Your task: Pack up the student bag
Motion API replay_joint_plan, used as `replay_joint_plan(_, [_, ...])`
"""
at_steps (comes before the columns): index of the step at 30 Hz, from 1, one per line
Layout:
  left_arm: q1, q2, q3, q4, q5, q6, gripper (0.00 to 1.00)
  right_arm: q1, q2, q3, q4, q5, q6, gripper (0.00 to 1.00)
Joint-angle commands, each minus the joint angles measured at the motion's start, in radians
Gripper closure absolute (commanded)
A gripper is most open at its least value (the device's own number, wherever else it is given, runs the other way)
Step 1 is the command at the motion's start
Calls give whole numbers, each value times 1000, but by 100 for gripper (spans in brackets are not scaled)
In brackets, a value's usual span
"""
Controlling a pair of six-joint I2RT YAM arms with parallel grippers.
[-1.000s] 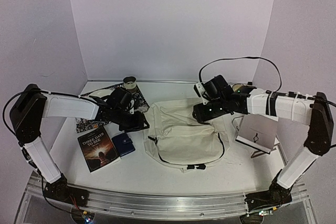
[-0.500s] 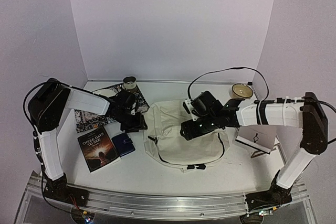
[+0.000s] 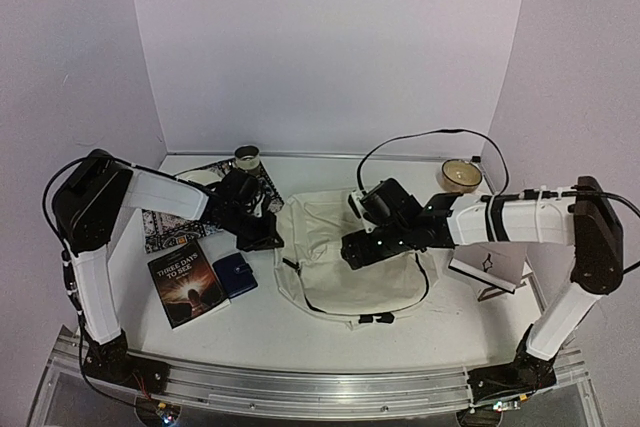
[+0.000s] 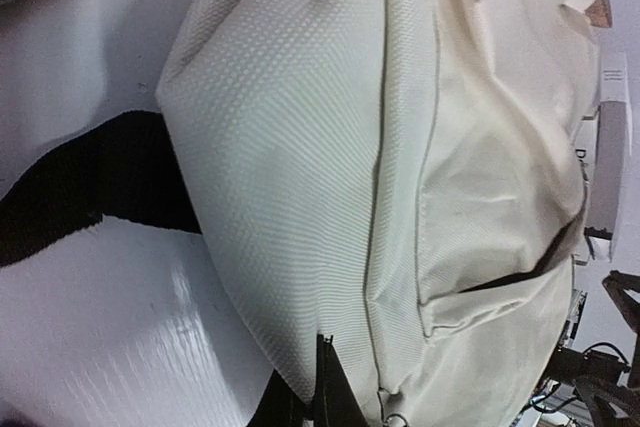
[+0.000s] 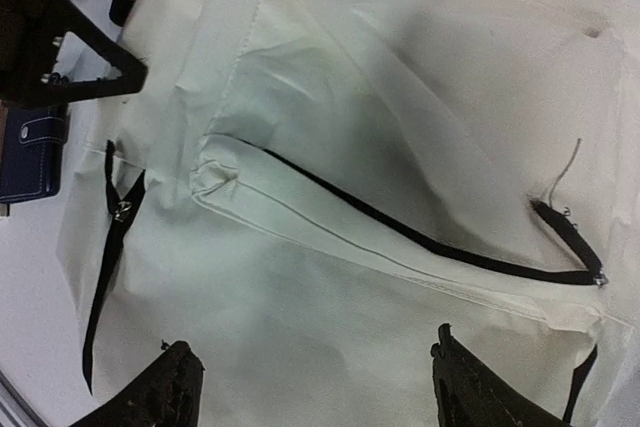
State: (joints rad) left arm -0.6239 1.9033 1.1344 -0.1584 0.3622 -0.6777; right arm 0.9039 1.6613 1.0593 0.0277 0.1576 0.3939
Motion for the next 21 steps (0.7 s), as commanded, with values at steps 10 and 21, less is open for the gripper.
replay_joint_plan(10, [-4,-334,331,-197,-3,99,100,1,-333,-113,-26,236,5,13])
replay_joint_plan(21, [-30,-320,523,-280,9,93,100,1,-426,-177,-6,182,21,9])
